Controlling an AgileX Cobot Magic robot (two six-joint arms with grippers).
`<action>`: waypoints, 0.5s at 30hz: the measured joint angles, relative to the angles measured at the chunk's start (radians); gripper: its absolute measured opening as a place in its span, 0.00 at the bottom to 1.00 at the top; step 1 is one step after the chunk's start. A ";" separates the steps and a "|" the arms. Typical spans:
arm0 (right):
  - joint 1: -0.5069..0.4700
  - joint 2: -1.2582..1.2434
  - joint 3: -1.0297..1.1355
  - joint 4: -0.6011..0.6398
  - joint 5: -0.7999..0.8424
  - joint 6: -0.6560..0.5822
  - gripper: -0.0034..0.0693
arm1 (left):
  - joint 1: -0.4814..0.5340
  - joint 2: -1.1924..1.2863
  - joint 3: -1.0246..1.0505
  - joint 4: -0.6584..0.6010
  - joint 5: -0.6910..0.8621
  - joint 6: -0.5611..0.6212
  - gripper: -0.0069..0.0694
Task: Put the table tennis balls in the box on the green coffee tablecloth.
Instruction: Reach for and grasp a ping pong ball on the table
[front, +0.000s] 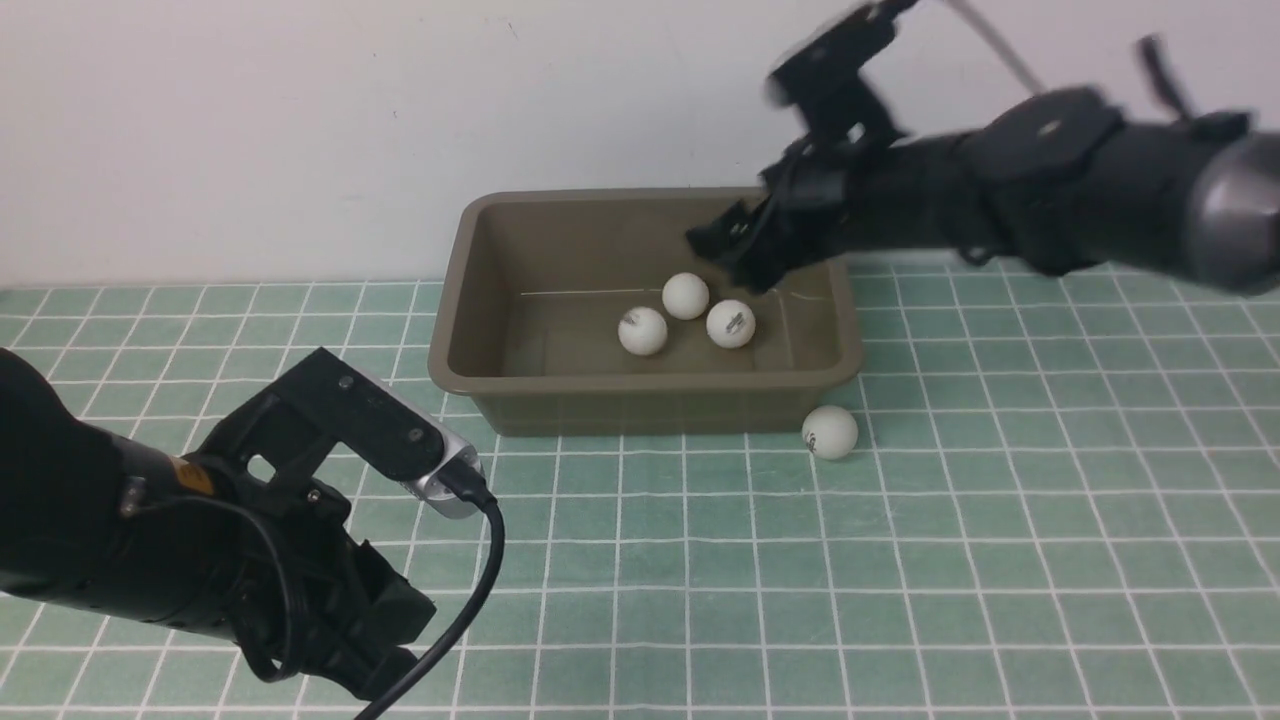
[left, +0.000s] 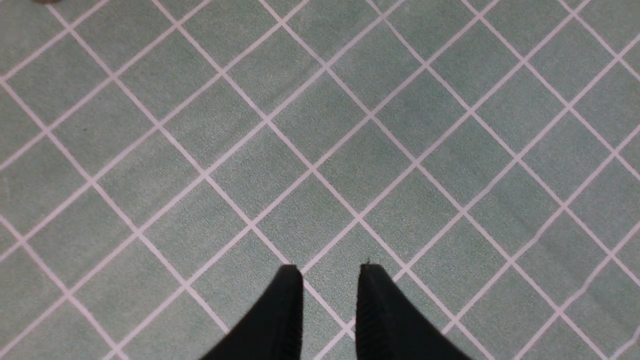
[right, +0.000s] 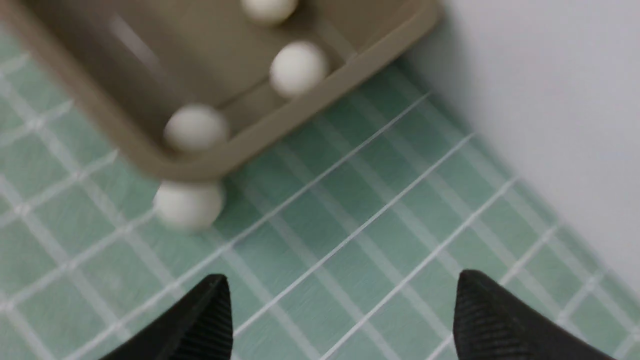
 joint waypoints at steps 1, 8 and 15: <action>0.002 0.006 0.019 0.019 -0.004 -0.019 0.79 | 0.000 0.000 0.000 -0.001 0.000 0.003 0.28; 0.031 0.060 0.081 0.159 -0.045 -0.142 0.79 | 0.000 0.000 0.000 -0.024 0.000 0.008 0.28; 0.062 0.124 0.082 0.291 -0.085 -0.236 0.79 | 0.000 0.000 0.000 -0.047 0.000 0.022 0.28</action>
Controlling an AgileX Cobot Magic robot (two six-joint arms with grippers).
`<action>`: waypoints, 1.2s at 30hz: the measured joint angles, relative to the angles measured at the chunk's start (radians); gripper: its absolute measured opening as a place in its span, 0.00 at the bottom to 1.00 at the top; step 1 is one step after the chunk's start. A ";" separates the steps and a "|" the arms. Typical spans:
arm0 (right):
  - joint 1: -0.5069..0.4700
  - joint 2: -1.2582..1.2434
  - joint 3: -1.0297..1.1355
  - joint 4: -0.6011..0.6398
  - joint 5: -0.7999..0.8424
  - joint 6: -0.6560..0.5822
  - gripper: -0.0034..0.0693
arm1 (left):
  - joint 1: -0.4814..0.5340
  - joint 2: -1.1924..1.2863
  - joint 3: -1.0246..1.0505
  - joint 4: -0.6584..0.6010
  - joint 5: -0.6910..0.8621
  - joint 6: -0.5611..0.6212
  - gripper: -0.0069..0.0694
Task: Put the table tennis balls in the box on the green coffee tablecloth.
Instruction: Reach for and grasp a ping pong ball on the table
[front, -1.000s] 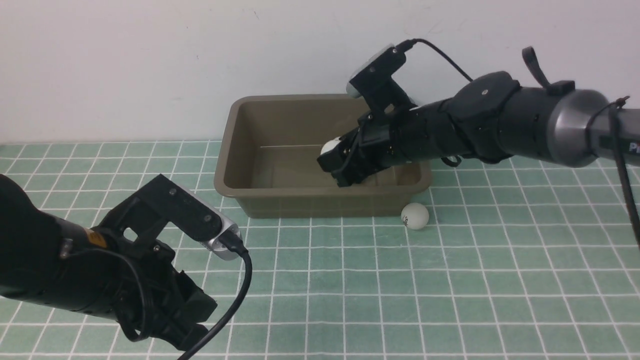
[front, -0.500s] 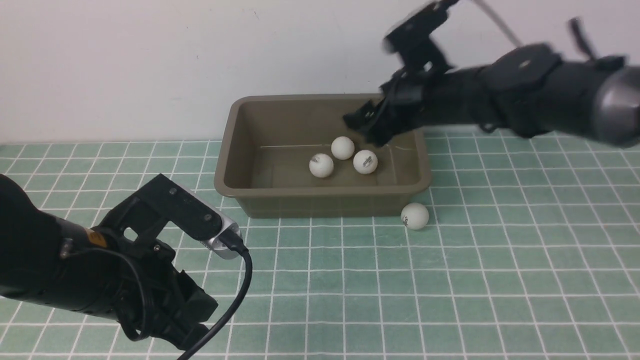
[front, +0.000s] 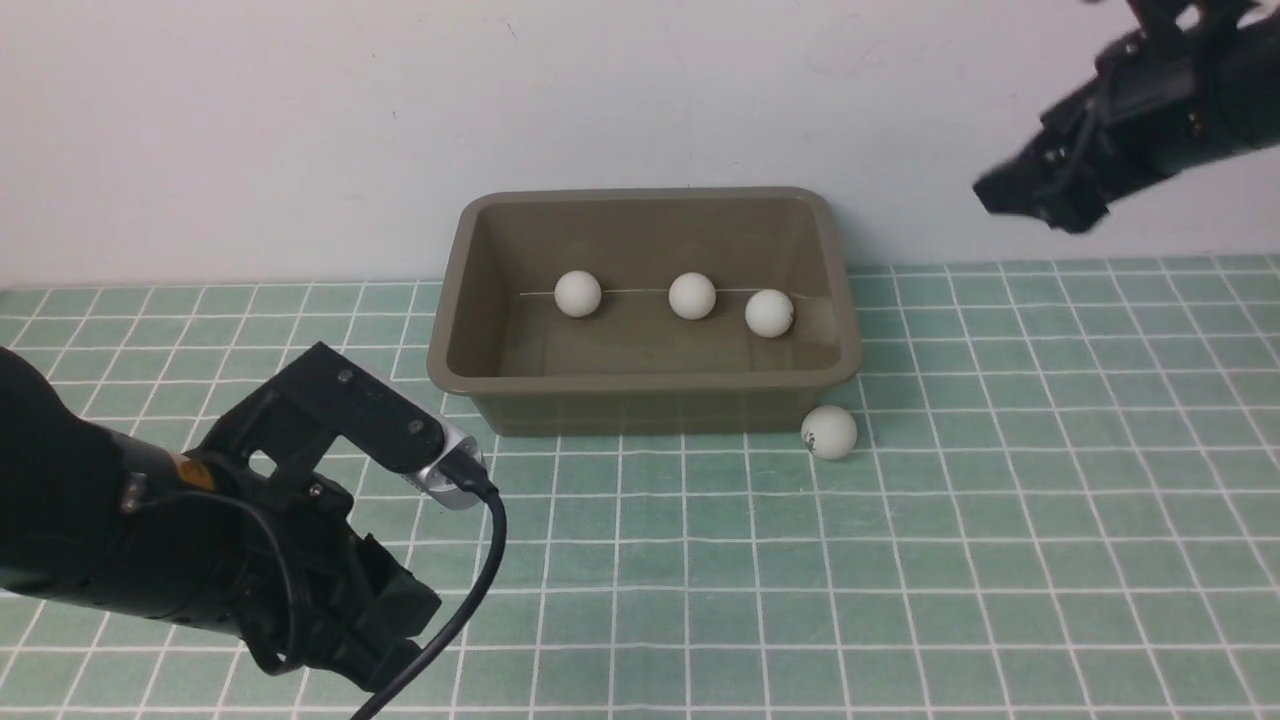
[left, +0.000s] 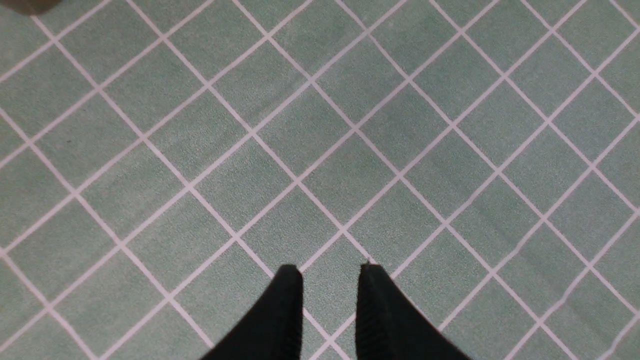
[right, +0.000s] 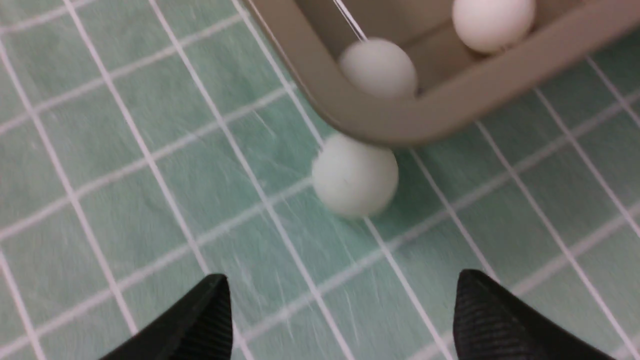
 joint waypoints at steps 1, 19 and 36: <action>0.002 0.008 0.000 0.010 -0.005 -0.005 0.79 | 0.000 0.000 0.000 -0.001 0.000 0.001 0.28; 0.009 0.138 0.000 0.301 -0.083 -0.143 0.79 | 0.000 0.000 0.000 -0.004 0.003 0.003 0.28; 0.009 0.223 -0.001 0.598 -0.122 -0.362 0.79 | 0.000 0.000 0.000 -0.004 0.003 0.003 0.28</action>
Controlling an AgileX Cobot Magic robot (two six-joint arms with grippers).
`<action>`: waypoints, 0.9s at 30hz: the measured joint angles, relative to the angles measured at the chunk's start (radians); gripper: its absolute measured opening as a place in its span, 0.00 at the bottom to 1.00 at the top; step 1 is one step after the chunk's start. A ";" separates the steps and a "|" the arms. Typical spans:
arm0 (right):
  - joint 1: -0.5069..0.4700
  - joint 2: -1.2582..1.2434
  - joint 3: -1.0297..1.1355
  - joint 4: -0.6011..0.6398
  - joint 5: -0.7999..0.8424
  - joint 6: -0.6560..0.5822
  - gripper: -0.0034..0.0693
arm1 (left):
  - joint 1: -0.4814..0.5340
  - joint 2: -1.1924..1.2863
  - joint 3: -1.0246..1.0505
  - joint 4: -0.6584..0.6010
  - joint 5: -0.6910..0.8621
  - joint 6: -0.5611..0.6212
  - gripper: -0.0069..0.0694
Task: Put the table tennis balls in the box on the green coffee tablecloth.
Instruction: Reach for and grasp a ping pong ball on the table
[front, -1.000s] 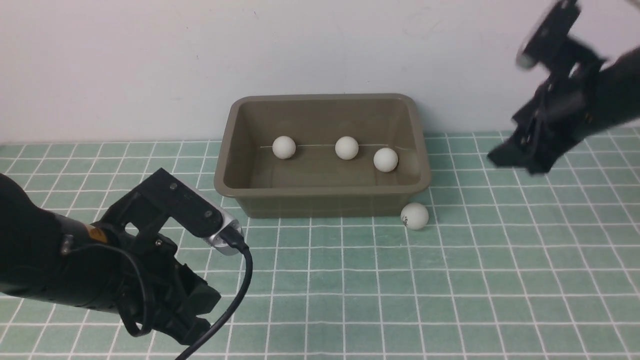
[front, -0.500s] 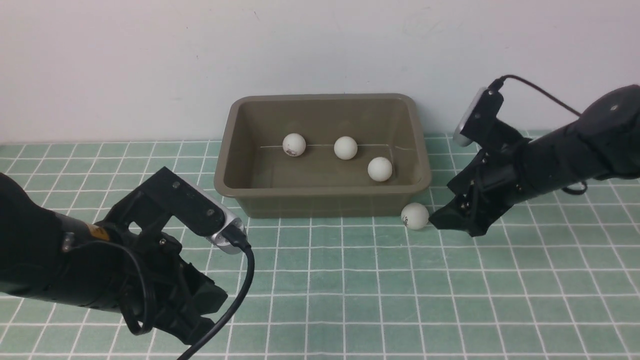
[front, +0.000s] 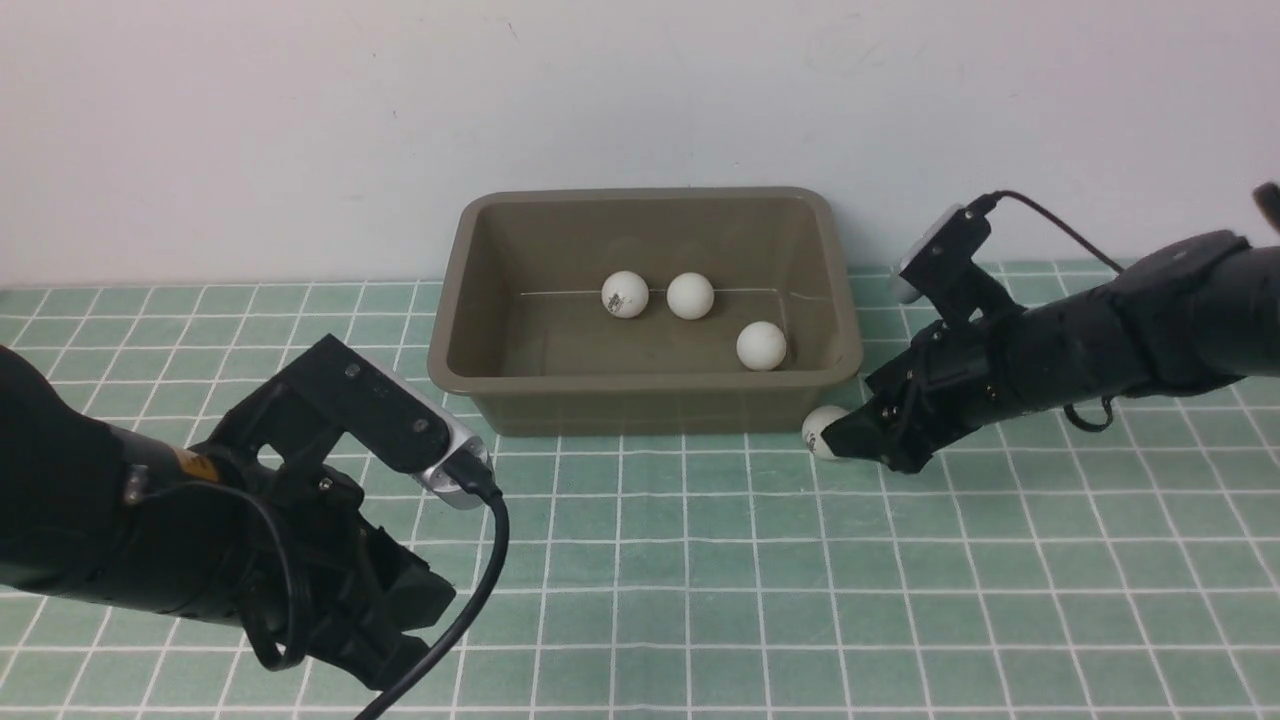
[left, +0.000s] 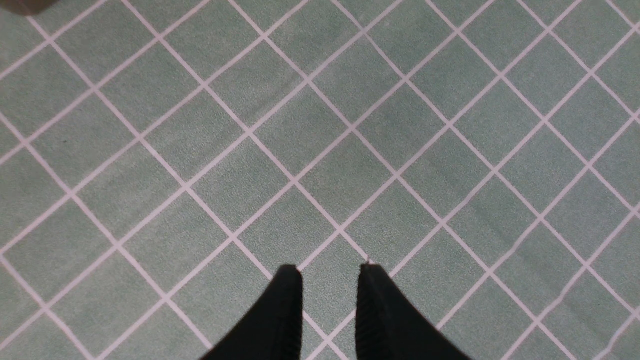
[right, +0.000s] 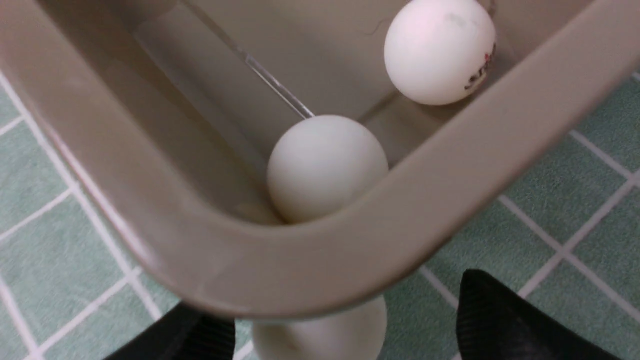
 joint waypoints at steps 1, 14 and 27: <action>0.000 0.004 0.000 0.011 -0.001 -0.006 0.79 | 0.000 0.000 0.000 0.000 0.000 0.000 0.28; -0.001 0.036 0.000 0.043 -0.021 0.015 0.52 | 0.000 0.000 0.000 0.000 -0.002 0.001 0.28; -0.161 -0.113 0.001 -0.027 -0.053 0.141 0.54 | 0.000 0.000 0.000 0.000 -0.003 0.001 0.28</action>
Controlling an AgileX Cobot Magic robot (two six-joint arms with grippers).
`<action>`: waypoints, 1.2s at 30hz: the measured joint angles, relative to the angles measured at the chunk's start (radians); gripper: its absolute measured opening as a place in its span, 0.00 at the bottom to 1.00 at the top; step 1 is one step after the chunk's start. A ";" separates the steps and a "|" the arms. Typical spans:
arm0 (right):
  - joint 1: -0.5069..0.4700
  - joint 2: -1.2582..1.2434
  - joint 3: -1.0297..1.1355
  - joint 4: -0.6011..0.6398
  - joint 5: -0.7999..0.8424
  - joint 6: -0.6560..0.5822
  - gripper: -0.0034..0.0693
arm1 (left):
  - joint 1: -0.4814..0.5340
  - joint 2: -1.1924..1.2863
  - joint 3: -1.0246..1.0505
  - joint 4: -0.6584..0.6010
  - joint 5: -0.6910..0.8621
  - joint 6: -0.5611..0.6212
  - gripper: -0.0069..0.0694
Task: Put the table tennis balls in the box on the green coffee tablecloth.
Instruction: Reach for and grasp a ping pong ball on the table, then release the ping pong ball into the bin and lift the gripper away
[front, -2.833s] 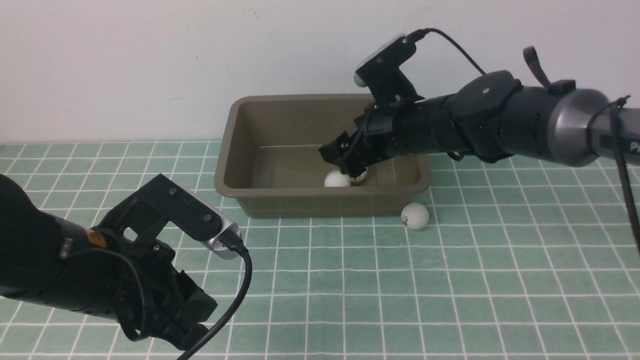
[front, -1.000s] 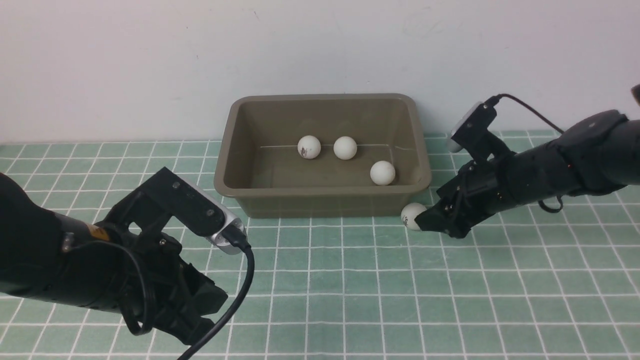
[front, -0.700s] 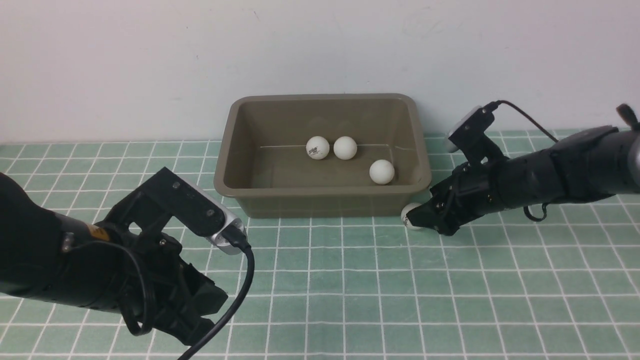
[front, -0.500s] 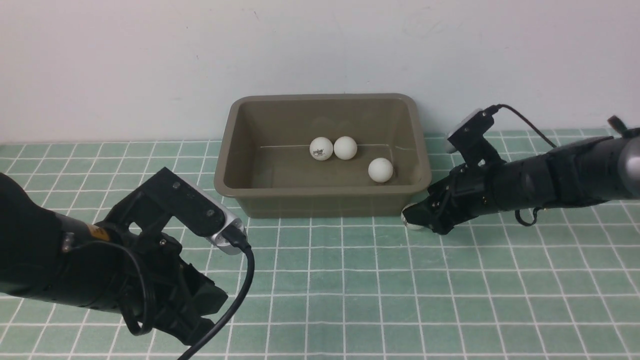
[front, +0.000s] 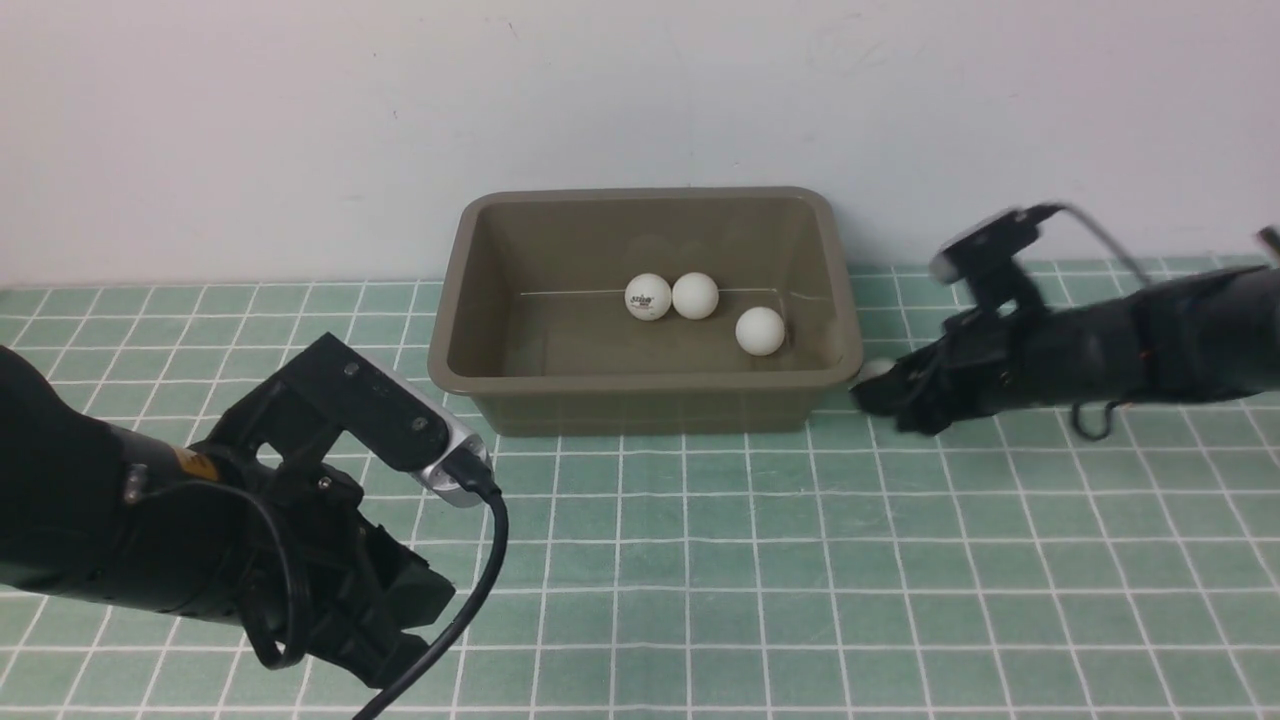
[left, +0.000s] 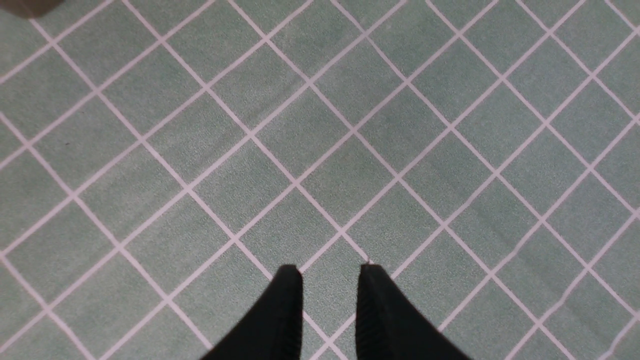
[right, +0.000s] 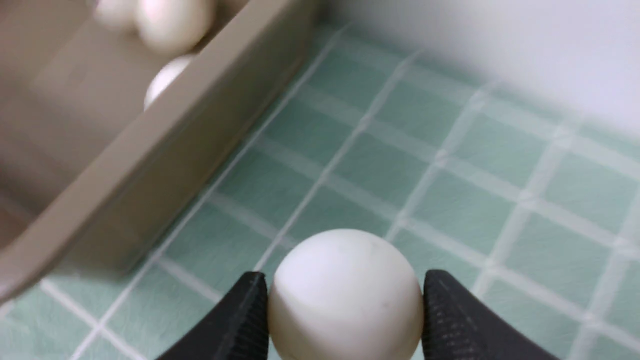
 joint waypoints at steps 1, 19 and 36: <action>-0.011 -0.012 0.000 0.000 0.002 0.004 0.54 | 0.000 0.000 0.000 0.000 0.000 0.000 0.28; 0.198 -0.016 -0.163 0.021 0.191 0.021 0.54 | 0.000 0.000 0.000 0.000 0.000 0.000 0.28; 0.270 0.042 -0.171 0.101 -0.112 0.015 0.84 | 0.000 0.000 0.000 -0.022 0.000 0.001 0.28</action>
